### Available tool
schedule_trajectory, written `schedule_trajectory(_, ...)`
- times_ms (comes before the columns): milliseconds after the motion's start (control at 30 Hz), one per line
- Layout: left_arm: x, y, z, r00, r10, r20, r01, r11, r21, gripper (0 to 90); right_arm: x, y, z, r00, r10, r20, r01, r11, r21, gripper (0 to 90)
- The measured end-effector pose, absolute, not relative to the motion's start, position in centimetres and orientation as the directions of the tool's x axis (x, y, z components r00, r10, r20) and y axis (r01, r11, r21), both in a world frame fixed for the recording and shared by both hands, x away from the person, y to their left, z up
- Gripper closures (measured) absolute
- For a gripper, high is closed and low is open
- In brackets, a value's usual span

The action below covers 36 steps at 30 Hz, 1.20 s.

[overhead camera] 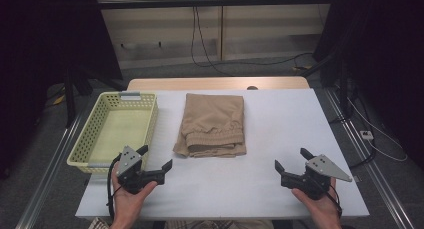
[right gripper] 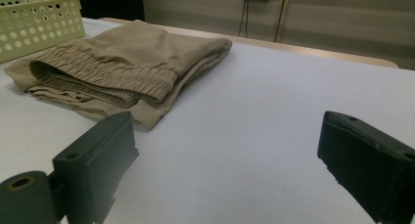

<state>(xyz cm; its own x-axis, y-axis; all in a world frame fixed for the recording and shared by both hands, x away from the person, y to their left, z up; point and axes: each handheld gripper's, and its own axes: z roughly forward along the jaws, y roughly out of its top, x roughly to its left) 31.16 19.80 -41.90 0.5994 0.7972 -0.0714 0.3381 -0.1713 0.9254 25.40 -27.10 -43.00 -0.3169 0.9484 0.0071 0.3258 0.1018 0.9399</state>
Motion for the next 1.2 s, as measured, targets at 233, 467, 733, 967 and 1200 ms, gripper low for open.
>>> schedule_trajectory(233,31.3,19.8,-41.9,0.605,0.793,-0.076,0.36,-0.187,0.914,4.0,25.5,-27.1,-43.0,-0.319,0.948,0.011,0.329,0.099,0.939,7.1)
schedule_trajectory(467,31.3,19.7,-41.8,0.587,0.806,-0.075,0.362,-0.179,0.915,4.0,25.5,-27.4,-43.0,-0.313,0.949,0.026,0.328,0.082,0.941,7.5)
schedule_trajectory(733,31.3,18.8,-41.8,0.626,0.778,-0.05,0.36,-0.232,0.904,4.0,25.7,-27.1,-43.0,-0.332,0.943,0.025,0.336,0.094,0.937,6.4)
schedule_trajectory(967,31.4,18.2,-41.6,0.648,0.759,-0.064,0.36,-0.231,0.904,4.0,25.7,-26.8,-43.0,-0.338,0.941,0.014,0.329,0.104,0.939,5.4)
schedule_trajectory(1200,32.0,17.1,-41.3,0.672,0.739,-0.048,0.36,-0.27,0.893,3.4,25.8,-27.0,-43.0,-0.332,0.943,0.016,0.331,0.1,0.938,5.6)
